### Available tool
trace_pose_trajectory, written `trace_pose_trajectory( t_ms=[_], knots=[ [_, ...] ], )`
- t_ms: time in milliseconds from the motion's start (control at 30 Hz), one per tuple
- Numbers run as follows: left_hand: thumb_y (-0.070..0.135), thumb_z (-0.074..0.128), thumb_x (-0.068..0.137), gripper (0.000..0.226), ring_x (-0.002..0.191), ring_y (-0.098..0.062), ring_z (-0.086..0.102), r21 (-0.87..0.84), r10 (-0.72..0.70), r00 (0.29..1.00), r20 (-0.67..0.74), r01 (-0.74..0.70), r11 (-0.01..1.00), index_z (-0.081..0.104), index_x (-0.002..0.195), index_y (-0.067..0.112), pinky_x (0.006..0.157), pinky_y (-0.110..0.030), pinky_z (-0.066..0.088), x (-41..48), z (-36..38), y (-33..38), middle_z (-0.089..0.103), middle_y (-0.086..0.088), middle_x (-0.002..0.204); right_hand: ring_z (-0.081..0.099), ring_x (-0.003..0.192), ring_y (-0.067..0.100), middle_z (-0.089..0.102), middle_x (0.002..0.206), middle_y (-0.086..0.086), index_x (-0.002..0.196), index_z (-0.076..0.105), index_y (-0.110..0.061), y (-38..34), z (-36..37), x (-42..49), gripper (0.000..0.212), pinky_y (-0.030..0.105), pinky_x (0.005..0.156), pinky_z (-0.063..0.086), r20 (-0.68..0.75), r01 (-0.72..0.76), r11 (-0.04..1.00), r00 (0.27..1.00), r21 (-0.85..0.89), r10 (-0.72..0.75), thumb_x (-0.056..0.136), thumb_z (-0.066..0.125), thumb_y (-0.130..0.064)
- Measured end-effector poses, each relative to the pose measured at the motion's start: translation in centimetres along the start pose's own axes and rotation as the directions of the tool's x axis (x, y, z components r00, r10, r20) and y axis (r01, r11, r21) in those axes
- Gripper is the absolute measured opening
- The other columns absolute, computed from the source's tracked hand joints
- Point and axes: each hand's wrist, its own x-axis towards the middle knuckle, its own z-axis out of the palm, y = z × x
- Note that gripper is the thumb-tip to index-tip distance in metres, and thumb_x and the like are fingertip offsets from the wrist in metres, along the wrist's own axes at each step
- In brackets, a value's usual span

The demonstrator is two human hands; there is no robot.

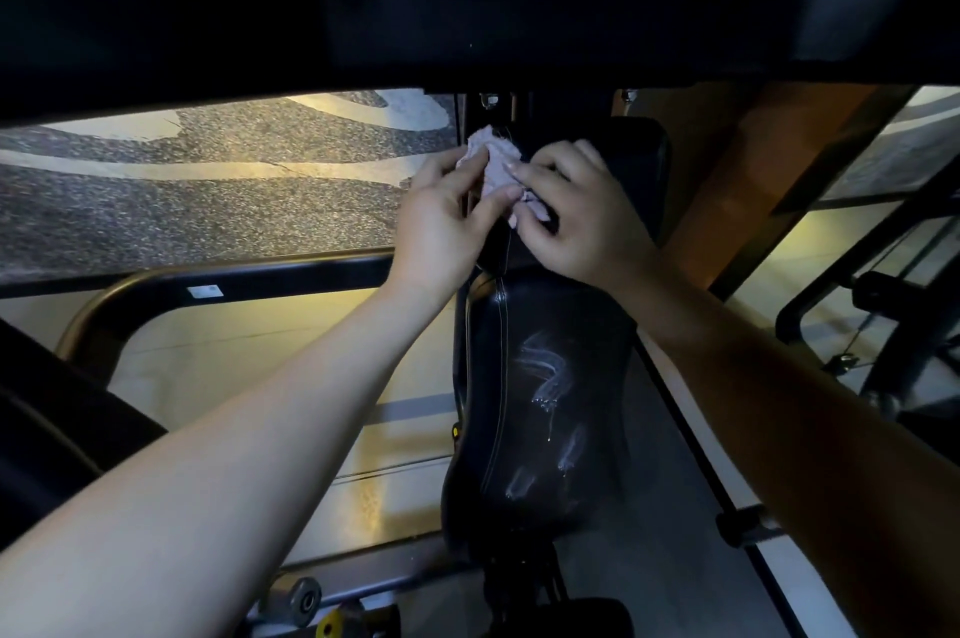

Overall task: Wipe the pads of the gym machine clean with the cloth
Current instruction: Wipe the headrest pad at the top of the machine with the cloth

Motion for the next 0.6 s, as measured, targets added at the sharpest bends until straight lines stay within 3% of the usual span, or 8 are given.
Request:
trace_pose_trajectory(
  t_ms=[100, 200, 300, 467, 600],
  knots=[
    [0.038, 0.077, 0.085, 0.06, 0.127, -0.018, 0.051, 0.053, -0.026, 0.999, -0.03, 0.027, 0.998, 0.062, 0.135, 0.008, 0.107, -0.02, 0.038, 0.1, 0.8, 0.3, 0.055, -0.007, 0.136, 0.057, 0.099, 0.032, 0.059, 0.109, 0.019, 0.124, 0.065, 0.002, 1.4, -1.0, -0.2, 0.04, 0.035, 0.086, 0.048, -0.035, -0.04, 0.999, 0.999, -0.003, 0.04, 0.085, 0.06, -0.01],
    [0.039, 0.071, 0.088, 0.057, 0.13, -0.026, 0.049, 0.105, -0.051, 0.996, -0.071, 0.058, 0.993, 0.063, 0.133, 0.006, 0.109, -0.032, 0.042, 0.7, 1.8, 1.4, 0.054, -0.012, 0.138, 0.057, 0.104, 0.031, 0.058, 0.113, 0.018, 0.124, 0.065, -0.001, 2.6, -0.6, 0.7, 0.033, 0.032, 0.09, 0.048, -0.075, -0.138, 0.989, 0.988, -0.05, 0.134, 0.094, 0.056, -0.013],
    [0.042, 0.065, 0.093, 0.055, 0.135, -0.032, 0.039, 0.176, -0.046, 0.996, -0.077, 0.059, 0.983, 0.06, 0.136, 0.007, 0.105, -0.02, 0.032, 1.1, 2.8, 2.4, 0.054, -0.016, 0.139, 0.059, 0.101, 0.029, 0.058, 0.109, 0.017, 0.113, 0.065, -0.001, 3.0, 0.4, 1.4, 0.023, 0.036, 0.088, 0.05, -0.097, -0.171, 0.984, 0.981, -0.05, 0.165, 0.099, 0.053, -0.015],
    [0.031, 0.048, 0.1, 0.043, 0.119, -0.038, 0.049, 0.397, 0.168, 0.985, -0.034, -0.141, 0.907, 0.06, 0.135, 0.01, 0.099, -0.034, 0.04, 4.0, 3.5, 3.0, 0.063, -0.012, 0.129, 0.055, 0.092, 0.034, 0.06, 0.1, 0.016, 0.104, 0.063, -0.004, 2.7, 2.1, 1.1, 0.019, 0.045, 0.079, 0.045, -0.194, -0.231, 0.961, 0.96, -0.152, 0.201, 0.099, 0.05, -0.017],
    [0.027, 0.046, 0.1, 0.039, 0.106, -0.032, 0.059, 0.393, 0.276, 0.961, 0.018, -0.26, 0.882, 0.066, 0.127, 0.008, 0.101, -0.032, 0.041, 5.4, 3.0, 2.3, 0.07, -0.008, 0.117, 0.054, 0.089, 0.035, 0.06, 0.097, 0.017, 0.1, 0.062, -0.003, 3.0, 2.7, 1.0, 0.019, 0.044, 0.076, 0.042, -0.216, -0.187, 0.95, 0.967, -0.25, 0.134, 0.099, 0.051, -0.019]
  ],
)
